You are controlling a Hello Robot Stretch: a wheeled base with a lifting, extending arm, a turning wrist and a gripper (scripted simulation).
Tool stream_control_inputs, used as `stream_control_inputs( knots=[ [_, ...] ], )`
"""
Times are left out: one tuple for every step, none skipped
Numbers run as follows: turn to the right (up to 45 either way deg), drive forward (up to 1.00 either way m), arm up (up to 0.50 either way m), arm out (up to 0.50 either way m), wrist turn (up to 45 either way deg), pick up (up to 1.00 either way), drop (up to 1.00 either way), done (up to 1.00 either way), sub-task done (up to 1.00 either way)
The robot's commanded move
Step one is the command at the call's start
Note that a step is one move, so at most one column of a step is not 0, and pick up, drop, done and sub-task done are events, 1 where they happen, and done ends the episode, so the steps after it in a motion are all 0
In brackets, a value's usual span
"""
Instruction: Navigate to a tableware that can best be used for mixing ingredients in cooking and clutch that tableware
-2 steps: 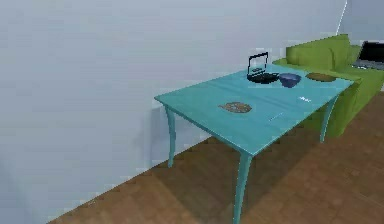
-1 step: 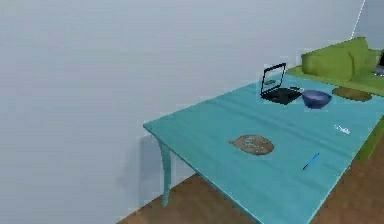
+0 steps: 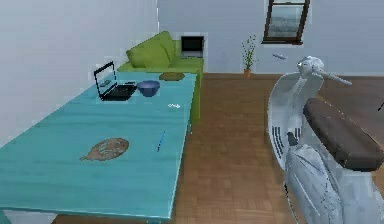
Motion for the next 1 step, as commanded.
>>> stream_control_inputs(
  knots=[
    [12.0,0.0,0.0,0.0,0.0,0.0,0.0,0.0,0.0]
  ],
)
